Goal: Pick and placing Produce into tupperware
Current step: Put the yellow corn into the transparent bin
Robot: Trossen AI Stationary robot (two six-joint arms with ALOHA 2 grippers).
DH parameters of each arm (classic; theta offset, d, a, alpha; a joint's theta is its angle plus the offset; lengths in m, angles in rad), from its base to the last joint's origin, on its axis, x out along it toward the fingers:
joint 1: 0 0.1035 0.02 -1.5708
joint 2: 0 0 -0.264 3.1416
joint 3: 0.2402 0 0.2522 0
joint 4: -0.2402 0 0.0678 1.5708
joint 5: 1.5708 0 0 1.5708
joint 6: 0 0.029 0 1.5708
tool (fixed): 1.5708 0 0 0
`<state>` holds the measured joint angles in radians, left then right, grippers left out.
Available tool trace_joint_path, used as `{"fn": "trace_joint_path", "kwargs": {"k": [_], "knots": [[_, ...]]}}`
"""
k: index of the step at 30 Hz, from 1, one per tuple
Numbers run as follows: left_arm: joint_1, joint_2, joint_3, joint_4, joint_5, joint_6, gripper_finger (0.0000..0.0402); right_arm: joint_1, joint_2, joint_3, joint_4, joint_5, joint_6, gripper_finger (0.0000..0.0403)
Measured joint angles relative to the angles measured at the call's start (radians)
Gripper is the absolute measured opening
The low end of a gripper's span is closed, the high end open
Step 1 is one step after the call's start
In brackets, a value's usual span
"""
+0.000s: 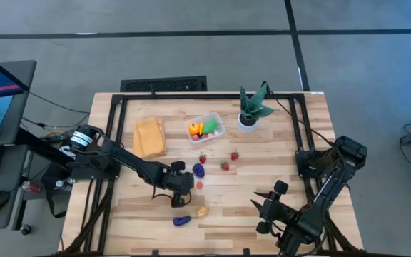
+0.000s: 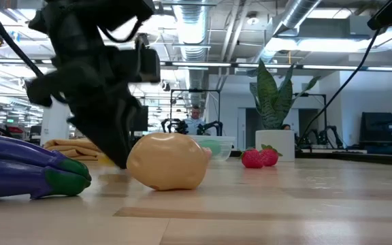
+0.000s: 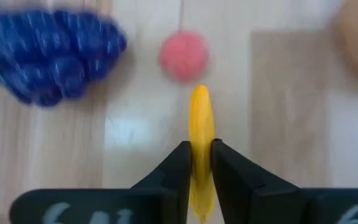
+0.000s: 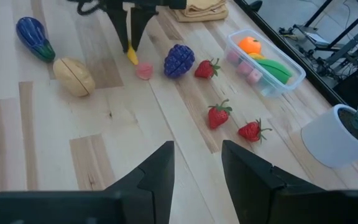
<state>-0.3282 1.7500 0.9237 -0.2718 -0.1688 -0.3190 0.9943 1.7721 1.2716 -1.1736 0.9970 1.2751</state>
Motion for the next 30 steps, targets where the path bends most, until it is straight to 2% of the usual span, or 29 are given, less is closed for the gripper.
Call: {"fn": "trace_joint_path", "kwargs": {"k": [9, 16, 20, 30], "knots": [[0.0, -0.087, 0.002, -0.007, -0.012, 0.043, 0.0008, 0.0, 0.0, 0.0, 0.0, 0.0, 0.0, 0.0127], [0.005, -0.153, 0.002, -0.006, -0.029, 0.099, 0.0014, 0.0, 0.0, 0.0, 0.0, 0.0, 0.0, 0.0127], [0.017, -0.186, 0.003, -0.005, -0.076, 0.152, 0.0015, 0.0, 0.0, 0.0, 0.0, 0.0, 0.0, 0.0127], [0.118, -0.205, 0.004, 0.026, -0.162, 0.294, 0.0016, 0.0, 0.0, 0.0, 0.0, 0.0, 0.0, 0.0127]]}}
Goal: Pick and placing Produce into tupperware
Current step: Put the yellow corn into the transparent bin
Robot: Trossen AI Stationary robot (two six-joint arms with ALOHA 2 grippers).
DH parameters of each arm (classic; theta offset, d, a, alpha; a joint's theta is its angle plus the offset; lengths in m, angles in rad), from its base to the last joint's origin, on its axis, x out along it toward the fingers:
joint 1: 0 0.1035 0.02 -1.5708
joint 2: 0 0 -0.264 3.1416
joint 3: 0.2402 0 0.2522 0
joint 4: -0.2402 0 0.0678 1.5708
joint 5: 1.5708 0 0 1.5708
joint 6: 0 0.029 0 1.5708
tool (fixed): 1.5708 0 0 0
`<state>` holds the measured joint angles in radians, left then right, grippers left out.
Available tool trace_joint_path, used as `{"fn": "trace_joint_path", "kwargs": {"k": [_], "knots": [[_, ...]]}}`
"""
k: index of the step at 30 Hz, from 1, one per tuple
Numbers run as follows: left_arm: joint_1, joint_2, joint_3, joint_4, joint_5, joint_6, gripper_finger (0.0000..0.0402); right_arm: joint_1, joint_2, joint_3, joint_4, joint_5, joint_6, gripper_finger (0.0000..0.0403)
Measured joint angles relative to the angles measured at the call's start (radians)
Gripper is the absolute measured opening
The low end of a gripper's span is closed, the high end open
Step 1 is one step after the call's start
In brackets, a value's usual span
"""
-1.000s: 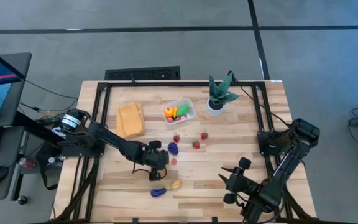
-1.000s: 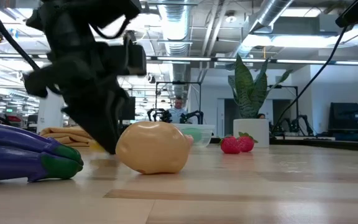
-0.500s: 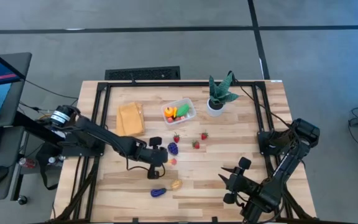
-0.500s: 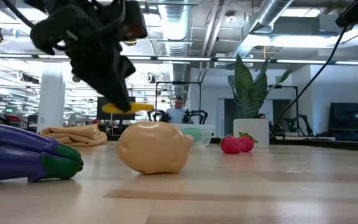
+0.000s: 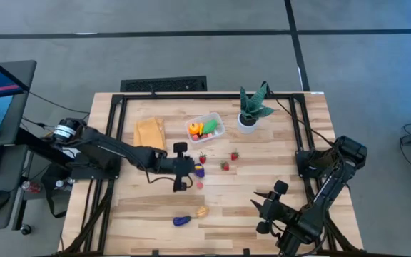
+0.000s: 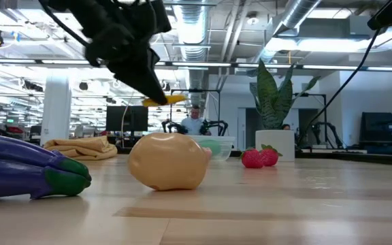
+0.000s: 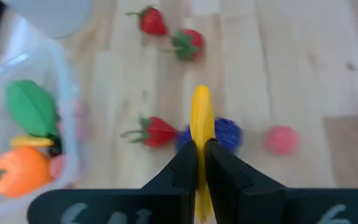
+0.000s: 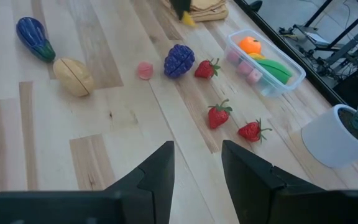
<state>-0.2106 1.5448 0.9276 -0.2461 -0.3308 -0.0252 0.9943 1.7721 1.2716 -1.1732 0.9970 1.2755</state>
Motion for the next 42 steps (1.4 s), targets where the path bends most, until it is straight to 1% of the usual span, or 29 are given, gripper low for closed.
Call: {"fn": "trace_joint_path", "kwargs": {"k": [14, 20, 28, 34, 42], "knots": [[0.219, 0.0, 0.0, 0.139, 0.015, 0.205, 0.0016, 0.0, 0.0, 0.0, 0.0, 0.0, 0.0, 0.0127], [0.331, 0.0, 0.001, 0.195, 0.119, 0.264, 0.0016, -0.002, 0.0, 0.0, 0.0, 0.0, 0.0, 0.0127], [0.471, 0.021, 0.001, 0.217, 0.233, 0.314, 0.0016, -0.002, 0.0, 0.0, 0.0, 0.0, 0.0, 0.0127], [0.526, 0.08, 0.002, 0.264, 0.299, 0.318, 0.0016, -0.005, -0.001, 0.0, 0.002, 0.0, 0.0, 0.0127], [0.538, 0.143, 0.002, 0.27, 0.3, 0.318, 0.0016, -0.008, -0.001, 0.0, 0.004, 0.0, 0.0, 0.0127]]}}
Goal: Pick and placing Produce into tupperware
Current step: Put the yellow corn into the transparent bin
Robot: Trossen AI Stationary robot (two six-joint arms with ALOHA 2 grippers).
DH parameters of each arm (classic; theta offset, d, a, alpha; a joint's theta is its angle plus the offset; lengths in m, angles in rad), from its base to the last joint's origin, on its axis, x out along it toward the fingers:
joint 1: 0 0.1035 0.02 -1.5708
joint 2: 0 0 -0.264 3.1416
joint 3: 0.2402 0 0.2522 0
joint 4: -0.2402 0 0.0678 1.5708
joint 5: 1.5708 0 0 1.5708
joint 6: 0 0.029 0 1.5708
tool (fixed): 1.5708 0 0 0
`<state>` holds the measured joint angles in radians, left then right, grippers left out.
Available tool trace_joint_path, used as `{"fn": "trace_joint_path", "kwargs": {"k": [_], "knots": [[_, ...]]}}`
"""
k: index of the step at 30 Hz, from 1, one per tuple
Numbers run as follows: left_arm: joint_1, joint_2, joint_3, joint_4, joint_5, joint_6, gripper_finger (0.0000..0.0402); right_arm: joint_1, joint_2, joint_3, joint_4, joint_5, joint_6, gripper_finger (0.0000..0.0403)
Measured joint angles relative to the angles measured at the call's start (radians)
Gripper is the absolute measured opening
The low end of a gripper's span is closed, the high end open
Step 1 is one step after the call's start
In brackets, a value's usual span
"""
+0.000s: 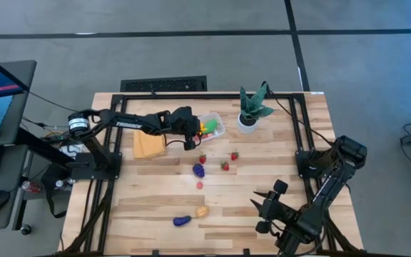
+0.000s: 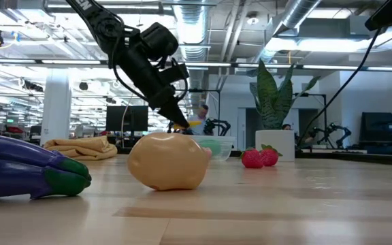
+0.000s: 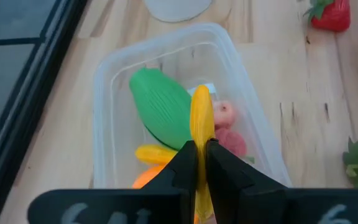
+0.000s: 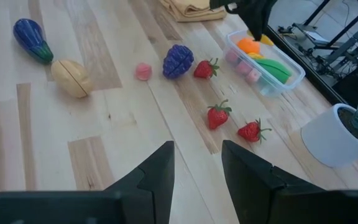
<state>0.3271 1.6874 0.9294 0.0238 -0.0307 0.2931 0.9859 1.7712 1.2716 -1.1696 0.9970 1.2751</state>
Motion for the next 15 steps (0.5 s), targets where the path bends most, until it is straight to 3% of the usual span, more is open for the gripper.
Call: {"fn": "trace_joint_path", "kwargs": {"k": [10, 15], "knots": [[0.0, 0.002, -0.001, -0.009, 0.021, 0.001, 0.0017, 0.0, 0.0, 0.0, -0.001, 0.0, 0.0, 0.0127], [0.0, 0.002, -0.001, -0.01, 0.035, 0.002, 0.0051, -0.001, 0.0, 0.0, -0.002, 0.0, 0.0, 0.0127]]}}
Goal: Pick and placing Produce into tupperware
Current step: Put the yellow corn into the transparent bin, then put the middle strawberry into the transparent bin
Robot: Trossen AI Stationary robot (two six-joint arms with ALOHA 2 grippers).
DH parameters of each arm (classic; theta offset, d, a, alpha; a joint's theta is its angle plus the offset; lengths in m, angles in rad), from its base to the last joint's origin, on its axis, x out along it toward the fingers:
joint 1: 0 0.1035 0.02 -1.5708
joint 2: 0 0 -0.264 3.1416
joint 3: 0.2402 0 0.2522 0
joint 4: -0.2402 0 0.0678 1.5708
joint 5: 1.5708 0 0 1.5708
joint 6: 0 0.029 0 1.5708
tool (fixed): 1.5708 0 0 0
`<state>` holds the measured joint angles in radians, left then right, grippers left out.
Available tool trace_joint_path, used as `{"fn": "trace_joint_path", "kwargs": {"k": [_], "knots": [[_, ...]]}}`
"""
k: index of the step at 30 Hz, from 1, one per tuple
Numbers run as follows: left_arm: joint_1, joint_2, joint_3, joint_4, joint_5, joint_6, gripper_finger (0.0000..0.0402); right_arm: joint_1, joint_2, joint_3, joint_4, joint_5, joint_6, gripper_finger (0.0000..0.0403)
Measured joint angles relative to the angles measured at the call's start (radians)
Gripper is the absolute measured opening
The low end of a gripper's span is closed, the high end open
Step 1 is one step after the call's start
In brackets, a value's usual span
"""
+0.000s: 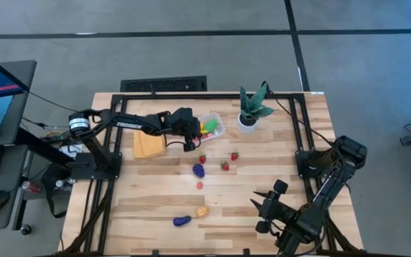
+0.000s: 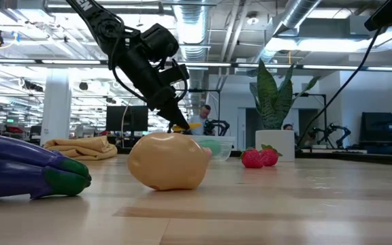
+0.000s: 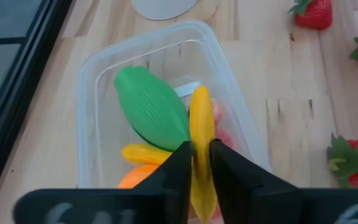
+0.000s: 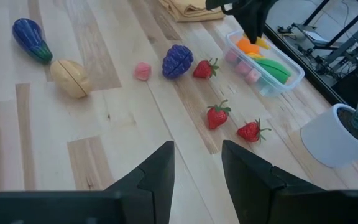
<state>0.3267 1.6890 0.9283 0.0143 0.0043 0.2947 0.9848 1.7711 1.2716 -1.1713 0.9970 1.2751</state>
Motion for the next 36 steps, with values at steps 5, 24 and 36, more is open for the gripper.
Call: {"fn": "trace_joint_path", "kwargs": {"k": [5, 24, 36], "knots": [[0.0, 0.0, 0.0, 0.001, -0.017, 0.0, 0.0105, 0.0, 0.0, 0.0, 0.0, 0.0, 0.0, 0.0127], [-0.046, -0.001, 0.0, -0.07, 0.245, 0.056, 0.0148, -0.012, 0.0, 0.0, -0.005, 0.0, -0.005, 0.0127], [-0.097, -0.04, 0.0, -0.094, 0.265, 0.062, 0.0148, -0.103, 0.001, 0.0, -0.002, -0.011, 0.034, 0.0127]]}}
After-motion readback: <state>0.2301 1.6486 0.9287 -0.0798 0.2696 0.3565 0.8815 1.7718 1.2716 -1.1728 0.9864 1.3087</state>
